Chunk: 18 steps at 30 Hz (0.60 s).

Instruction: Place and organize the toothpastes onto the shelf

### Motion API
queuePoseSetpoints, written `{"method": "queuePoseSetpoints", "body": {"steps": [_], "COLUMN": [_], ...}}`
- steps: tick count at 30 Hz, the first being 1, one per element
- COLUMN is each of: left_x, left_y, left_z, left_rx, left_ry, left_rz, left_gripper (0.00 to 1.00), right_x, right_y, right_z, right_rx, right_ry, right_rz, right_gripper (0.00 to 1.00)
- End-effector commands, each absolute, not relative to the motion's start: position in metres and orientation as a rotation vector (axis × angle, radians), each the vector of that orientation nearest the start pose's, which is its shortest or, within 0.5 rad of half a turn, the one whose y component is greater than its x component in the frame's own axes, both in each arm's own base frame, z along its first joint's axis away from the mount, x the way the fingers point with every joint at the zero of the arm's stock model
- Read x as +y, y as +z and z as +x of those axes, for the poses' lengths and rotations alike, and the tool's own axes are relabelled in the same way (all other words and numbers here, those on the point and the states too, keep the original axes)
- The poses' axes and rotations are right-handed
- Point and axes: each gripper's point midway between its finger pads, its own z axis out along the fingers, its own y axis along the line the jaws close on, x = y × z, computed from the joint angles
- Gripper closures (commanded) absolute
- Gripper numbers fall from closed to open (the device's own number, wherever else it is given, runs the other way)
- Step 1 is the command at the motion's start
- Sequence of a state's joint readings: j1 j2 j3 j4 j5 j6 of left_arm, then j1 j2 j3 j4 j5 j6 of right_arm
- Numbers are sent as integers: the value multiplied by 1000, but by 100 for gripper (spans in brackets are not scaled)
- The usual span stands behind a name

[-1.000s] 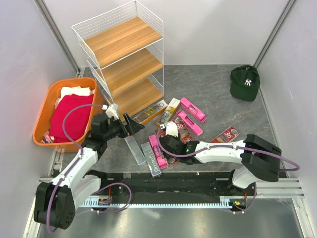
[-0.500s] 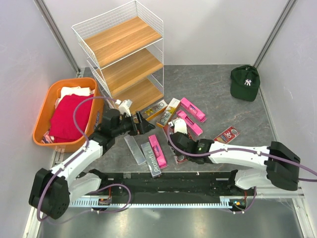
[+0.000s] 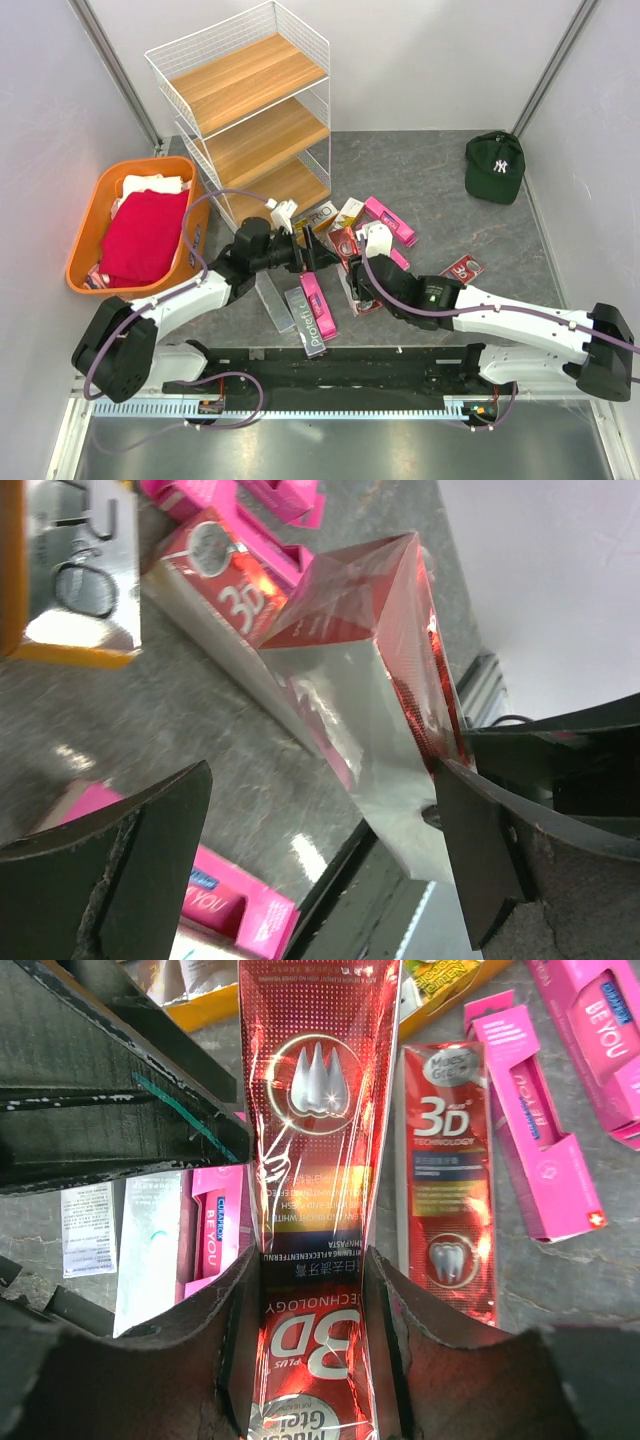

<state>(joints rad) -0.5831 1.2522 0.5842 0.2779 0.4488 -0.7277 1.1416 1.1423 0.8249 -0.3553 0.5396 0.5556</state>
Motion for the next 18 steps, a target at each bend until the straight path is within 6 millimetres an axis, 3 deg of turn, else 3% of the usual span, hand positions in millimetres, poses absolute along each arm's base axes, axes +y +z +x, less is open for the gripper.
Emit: {"method": "queuePoseSetpoints", "body": {"steps": [1, 8, 11, 15, 17, 18], "left_x": [-304, -319, -325, -330, -331, -331], "left_y": [189, 205, 203, 202, 203, 203], "left_z": [254, 250, 248, 246, 245, 245], "left_rx": [1992, 1922, 1931, 1924, 1916, 1917], "left_ry": [-1382, -1479, -1507, -1554, -1573, -1578], "left_rz": [183, 205, 224, 232, 223, 223], "left_gripper": [0, 2, 14, 47, 56, 65], "right_x": [278, 284, 285, 286, 285, 285], "right_y": [206, 204, 211, 223, 226, 228], "right_z": [206, 201, 201, 201, 202, 202], "right_rx": [2033, 2043, 2017, 1981, 1971, 1965], "right_ry": [492, 536, 572, 605, 606, 610], "right_rz": [-304, -323, -310, -297, -290, -289], "right_gripper": [57, 57, 57, 56, 54, 53]}}
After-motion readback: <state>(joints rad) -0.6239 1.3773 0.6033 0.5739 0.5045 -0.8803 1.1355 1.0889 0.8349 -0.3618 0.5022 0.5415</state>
